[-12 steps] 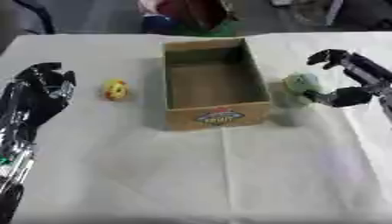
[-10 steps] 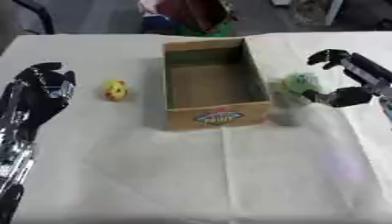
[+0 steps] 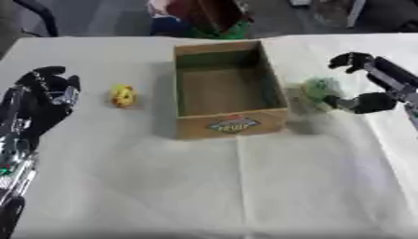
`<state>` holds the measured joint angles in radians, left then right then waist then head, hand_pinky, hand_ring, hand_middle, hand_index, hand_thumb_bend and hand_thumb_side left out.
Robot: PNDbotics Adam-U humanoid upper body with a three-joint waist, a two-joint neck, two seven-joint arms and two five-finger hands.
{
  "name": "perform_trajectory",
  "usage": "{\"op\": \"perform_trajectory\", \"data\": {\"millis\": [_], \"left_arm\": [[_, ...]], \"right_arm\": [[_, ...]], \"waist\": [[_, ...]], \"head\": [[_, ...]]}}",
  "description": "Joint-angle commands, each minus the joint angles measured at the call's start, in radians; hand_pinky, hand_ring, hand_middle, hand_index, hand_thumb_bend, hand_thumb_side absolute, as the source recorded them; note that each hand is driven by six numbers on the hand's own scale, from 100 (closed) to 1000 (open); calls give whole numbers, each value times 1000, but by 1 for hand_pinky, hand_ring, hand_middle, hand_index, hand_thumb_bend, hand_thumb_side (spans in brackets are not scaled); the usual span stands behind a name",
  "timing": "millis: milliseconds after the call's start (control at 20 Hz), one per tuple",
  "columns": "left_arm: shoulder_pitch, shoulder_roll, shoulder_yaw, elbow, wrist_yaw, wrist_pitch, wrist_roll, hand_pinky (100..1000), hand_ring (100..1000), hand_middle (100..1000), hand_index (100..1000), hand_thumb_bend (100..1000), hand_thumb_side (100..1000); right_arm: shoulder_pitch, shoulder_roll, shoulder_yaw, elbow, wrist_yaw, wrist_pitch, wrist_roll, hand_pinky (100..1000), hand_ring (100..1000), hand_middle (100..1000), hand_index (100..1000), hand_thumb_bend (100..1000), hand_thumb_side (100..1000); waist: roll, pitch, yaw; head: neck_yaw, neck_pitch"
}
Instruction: Pick up objects on the table and place them in the box.
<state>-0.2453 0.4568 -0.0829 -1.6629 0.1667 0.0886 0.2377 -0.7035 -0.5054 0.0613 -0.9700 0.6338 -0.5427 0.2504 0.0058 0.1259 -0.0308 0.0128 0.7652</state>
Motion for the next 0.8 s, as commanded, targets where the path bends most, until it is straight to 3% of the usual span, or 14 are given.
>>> {"op": "perform_trajectory", "data": {"millis": [50, 250, 550, 800], "left_arm": [[-9, 12, 9, -18, 0, 0, -5, 685, 621, 534, 727, 259, 207], [-11, 10, 6, -18, 0, 0, -8, 684, 621, 534, 727, 259, 208], [-16, 6, 3, -18, -1, 0, -11, 684, 621, 534, 727, 259, 209], [-17, 5, 3, -17, -1, 0, -11, 684, 621, 534, 727, 259, 209]], "right_arm": [[-41, -20, -10, 40, 67, 5, -16, 801, 913, 878, 865, 457, 578], [-82, -5, -18, 135, 198, 17, -71, 815, 921, 888, 883, 449, 650], [-111, 21, -32, 238, 422, 61, -227, 814, 911, 891, 897, 453, 718], [-107, 41, -34, 282, 525, 76, -271, 750, 838, 835, 865, 454, 737]], "waist": [[2, -15, 2], [3, -12, 7], [4, -2, 21], [2, 1, 25]], "head": [[-5, -4], [-10, -7], [-20, -13], [-23, -13]]}}
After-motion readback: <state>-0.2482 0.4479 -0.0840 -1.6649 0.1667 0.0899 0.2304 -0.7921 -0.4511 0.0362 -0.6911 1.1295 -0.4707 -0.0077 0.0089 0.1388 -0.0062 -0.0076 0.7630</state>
